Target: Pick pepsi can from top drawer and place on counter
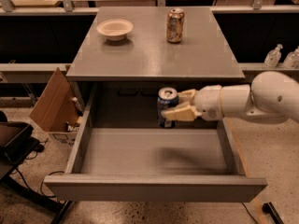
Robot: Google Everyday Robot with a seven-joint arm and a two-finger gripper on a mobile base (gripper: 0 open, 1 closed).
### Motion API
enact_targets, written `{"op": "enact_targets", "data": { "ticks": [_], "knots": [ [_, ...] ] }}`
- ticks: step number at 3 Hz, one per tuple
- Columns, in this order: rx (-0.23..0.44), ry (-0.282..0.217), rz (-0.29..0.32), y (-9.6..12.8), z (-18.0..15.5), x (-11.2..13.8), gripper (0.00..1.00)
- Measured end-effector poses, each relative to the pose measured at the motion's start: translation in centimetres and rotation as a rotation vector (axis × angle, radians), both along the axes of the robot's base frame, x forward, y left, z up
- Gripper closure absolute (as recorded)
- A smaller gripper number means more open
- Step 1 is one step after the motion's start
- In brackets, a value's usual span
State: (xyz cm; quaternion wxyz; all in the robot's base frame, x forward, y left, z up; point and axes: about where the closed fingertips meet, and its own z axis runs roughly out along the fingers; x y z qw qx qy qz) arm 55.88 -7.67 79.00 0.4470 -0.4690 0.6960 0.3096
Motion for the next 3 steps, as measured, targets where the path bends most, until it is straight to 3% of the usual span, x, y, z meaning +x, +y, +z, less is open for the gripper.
{"op": "enact_targets", "data": {
  "ticks": [1, 2, 3],
  "knots": [
    [-0.056, -0.09, -0.171, 0.8, 12.3, 4.3, 1.0],
    [-0.105, -0.167, -0.334, -0.7, 19.0, 8.4, 1.0],
    [-0.161, -0.188, -0.523, -3.8, 20.4, 13.7, 1.0]
  ]
}}
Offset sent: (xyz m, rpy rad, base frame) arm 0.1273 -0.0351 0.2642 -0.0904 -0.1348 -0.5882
